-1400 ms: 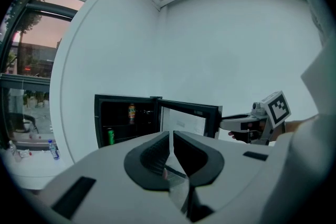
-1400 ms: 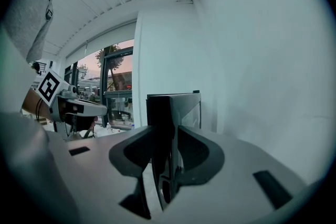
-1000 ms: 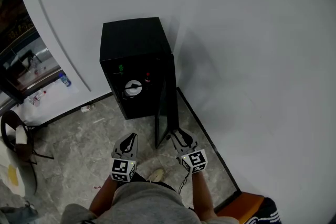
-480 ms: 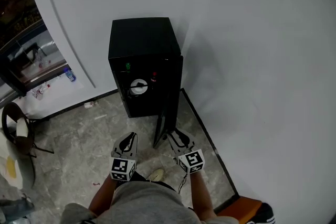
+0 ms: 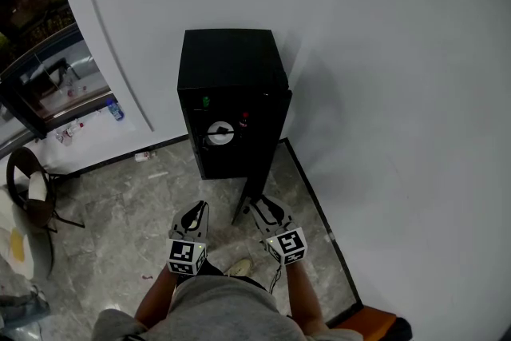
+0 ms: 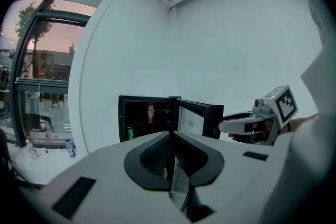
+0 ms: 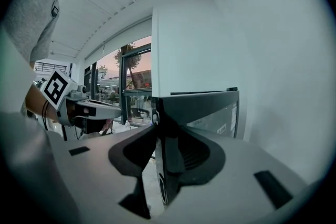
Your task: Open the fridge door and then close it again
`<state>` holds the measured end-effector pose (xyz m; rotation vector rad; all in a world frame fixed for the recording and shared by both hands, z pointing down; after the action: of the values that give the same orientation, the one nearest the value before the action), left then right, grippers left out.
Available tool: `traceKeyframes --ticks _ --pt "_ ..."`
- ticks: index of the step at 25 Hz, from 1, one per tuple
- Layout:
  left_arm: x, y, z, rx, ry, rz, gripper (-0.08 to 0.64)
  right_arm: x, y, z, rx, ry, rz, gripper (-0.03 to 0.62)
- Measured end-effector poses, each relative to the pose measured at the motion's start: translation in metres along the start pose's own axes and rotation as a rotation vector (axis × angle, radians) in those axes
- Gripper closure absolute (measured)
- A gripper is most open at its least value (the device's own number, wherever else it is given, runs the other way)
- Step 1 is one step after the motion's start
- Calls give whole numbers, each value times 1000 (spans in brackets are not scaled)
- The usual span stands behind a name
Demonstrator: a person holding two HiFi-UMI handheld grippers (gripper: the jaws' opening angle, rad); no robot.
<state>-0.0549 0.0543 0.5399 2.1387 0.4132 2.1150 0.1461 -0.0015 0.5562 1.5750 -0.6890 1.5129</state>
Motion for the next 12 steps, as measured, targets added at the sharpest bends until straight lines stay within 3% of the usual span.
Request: traceKeyframes --ticks 12 --pt "-3 6 -23 -45 -12 0 534 -7 29 -9 -24 -2 0 439"
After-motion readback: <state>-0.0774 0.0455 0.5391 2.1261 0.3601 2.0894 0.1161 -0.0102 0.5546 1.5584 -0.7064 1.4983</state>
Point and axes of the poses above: the fingertips, and each gripper's own axes: y forward along the fingers, z to its right, x out of its underside, the point moved 6 cm from there along -y, backward along the fingers, and after that the axes turned 9 degrees about -x, right-handed, at the moved point
